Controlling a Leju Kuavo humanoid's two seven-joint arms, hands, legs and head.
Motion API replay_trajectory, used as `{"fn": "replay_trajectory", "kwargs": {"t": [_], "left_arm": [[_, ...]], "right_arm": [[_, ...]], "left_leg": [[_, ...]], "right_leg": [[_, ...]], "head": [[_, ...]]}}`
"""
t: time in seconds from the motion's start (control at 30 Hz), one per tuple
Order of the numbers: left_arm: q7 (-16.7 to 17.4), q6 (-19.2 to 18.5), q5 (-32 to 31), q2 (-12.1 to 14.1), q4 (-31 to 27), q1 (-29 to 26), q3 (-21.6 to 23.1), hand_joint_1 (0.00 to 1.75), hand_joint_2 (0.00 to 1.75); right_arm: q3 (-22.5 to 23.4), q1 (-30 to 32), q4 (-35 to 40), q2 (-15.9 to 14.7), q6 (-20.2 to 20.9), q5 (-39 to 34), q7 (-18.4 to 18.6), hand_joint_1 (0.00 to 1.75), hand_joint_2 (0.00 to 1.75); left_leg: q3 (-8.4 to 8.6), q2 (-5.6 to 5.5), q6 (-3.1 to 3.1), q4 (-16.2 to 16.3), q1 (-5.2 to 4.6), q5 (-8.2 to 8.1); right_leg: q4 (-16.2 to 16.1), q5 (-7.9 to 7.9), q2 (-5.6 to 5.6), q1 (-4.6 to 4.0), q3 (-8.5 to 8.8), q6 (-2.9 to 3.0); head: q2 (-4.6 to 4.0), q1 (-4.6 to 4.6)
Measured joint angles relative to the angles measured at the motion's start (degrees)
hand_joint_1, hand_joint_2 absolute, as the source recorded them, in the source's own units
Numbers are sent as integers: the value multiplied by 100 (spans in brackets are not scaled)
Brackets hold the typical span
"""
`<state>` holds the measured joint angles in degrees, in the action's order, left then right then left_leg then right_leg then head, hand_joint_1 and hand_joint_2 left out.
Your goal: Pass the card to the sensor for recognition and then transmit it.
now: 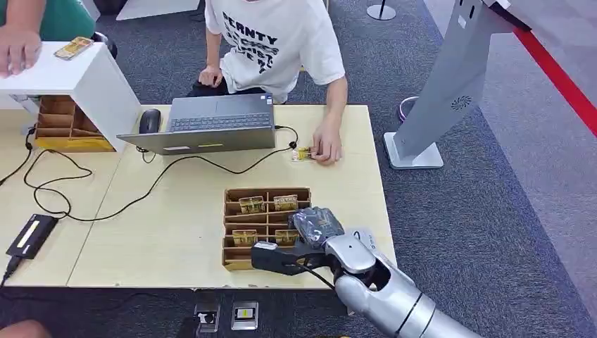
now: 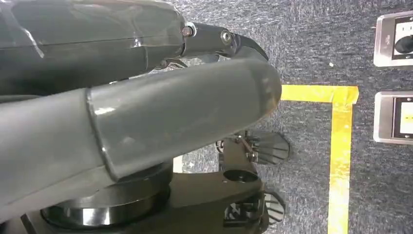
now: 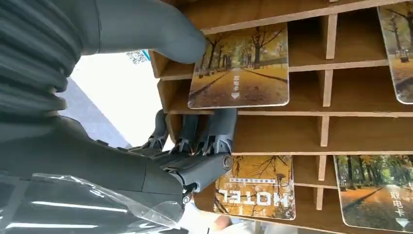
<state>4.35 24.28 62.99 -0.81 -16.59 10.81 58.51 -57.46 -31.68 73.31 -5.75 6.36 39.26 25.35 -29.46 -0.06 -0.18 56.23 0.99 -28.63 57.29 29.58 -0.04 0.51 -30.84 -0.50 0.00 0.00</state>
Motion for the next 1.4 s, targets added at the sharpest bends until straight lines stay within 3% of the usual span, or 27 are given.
{"fn": "replay_trajectory", "kwargs": {"t": [0.07, 0.1, 0.13, 0.2, 0.27, 0.53, 0.93, 1.33, 1.4], "left_arm": [[0, 0, 0, -2, 0, 0, 0, 0, 0], [0, 0, 0, -4, 0, 0, 0, 0, 0], [0, 0, 0, -4, 0, 0, -2, 0, 0], [0, 0, 0, -4, 0, 0, 0, 0, 0], [0, 0, 0, -4, 0, 0, 0, 0, 0], [0, -2, -42, -4, 0, 1, -2, 0, 0], [0, -13, -140, -4, 0, 1, 0, 0, 0], [0, -66, -247, -4, 0, 1, 0, 0, 0], [0, -81, -273, -4, 0, 0, 0, 0, 0]], "right_arm": [[0, -17, -31, 9, 0, 0, -2, 99, 175], [0, -27, -42, 13, 0, 2, -9, 115, 175], [0, -36, -52, 20, -2, 0, -13, 154, 175], [0, -53, -72, 30, -2, 7, -17, 157, 175], [0, -75, -87, 52, -2, 7, -17, 147, 175], [0, -131, -153, 55, -4, -4, -42, 155, 175], [0, -145, -192, 55, -22, -42, -59, 152, 175], [31, -151, -8, -11, 44, -22, 289, 175, 175], [68, -150, 116, -70, 85, 26, 382, 171, 175]], "left_leg": [[0, 0, 0, 0, 0, 0], [0, 0, 0, 0, 0, 0], [0, 0, 0, 0, 0, 0], [1, 0, 0, 0, 0, 0], [1, 0, 0, 0, 0, 0], [1, 0, -1, 0, 0, 1], [4, 0, -3, 0, 0, 3], [3, 0, -3, 1, -1, 4], [2, 0, -3, 2, -2, 4]], "right_leg": [[0, 0, 0, 0, 0, 0], [0, 0, 0, 0, 0, 0], [0, 0, 0, 0, 0, 0], [0, 0, 0, 0, 0, 0], [0, 0, 0, 0, 0, 0], [0, 0, 0, 0, 0, 0], [0, 0, 0, 0, 1, 0], [0, -1, 0, 1, 1, -1], [0, -1, 1, 2, 0, -1]], "head": [[0, 0], [0, 0], [0, 0], [0, 0], [0, 0], [0, 2], [0, 0], [0, 0], [0, 0]]}}
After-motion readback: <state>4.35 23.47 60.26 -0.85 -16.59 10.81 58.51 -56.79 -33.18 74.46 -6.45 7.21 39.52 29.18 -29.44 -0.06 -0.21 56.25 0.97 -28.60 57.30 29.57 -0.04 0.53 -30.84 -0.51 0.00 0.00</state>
